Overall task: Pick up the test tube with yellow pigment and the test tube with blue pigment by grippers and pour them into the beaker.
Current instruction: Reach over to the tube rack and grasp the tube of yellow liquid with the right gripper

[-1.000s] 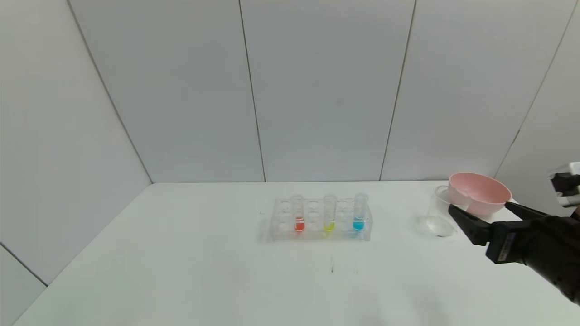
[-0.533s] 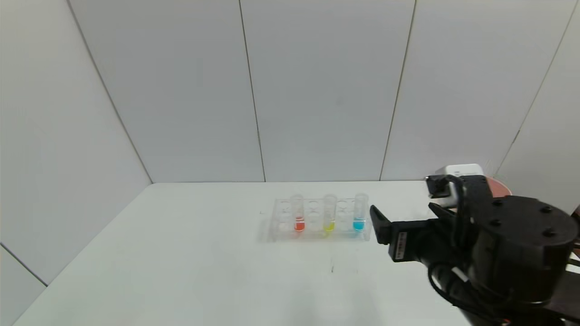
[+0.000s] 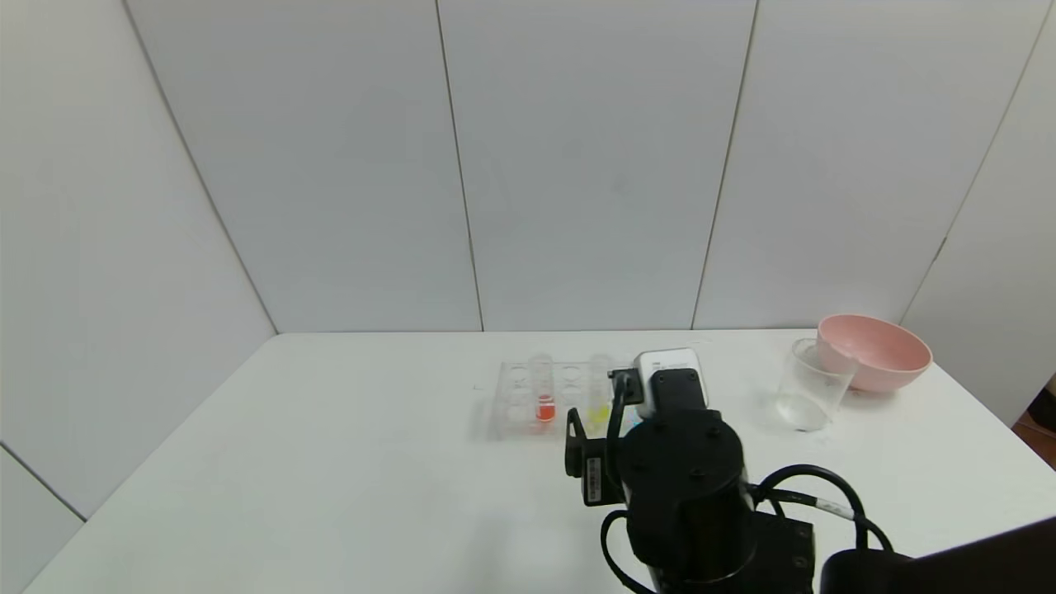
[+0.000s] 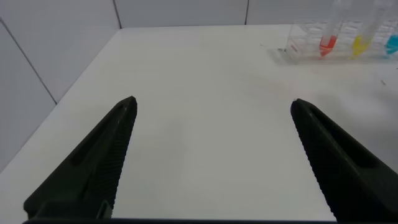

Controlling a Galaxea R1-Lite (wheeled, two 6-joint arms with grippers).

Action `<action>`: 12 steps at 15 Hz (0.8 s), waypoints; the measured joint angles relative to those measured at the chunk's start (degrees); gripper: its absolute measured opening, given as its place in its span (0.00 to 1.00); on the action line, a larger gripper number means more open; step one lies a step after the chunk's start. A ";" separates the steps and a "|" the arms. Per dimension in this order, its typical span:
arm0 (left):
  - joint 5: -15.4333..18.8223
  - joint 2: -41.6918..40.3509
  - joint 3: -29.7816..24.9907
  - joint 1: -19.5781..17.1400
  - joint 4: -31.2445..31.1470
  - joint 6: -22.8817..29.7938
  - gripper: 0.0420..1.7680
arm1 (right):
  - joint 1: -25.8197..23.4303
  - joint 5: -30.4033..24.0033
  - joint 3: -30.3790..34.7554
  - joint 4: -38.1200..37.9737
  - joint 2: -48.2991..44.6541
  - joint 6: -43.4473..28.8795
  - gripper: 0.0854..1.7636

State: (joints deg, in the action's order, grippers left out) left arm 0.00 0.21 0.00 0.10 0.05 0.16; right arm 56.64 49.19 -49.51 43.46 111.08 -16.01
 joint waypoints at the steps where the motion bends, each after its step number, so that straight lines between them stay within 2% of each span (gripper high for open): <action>1: 0.00 0.00 0.00 0.00 0.02 0.02 1.00 | -0.02 0.07 -0.84 0.16 1.65 -0.52 0.97; 7: 0.00 0.00 0.00 0.00 0.02 0.02 1.00 | -1.90 -1.13 -4.88 0.60 7.88 -0.83 0.97; 12: 0.00 0.00 0.00 0.00 0.02 0.02 1.00 | -3.94 -4.69 -9.07 -0.18 11.19 0.16 0.97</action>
State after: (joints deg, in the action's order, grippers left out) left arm 0.00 0.21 0.00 0.10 0.07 0.18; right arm 52.70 44.50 -58.58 43.28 122.27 -15.85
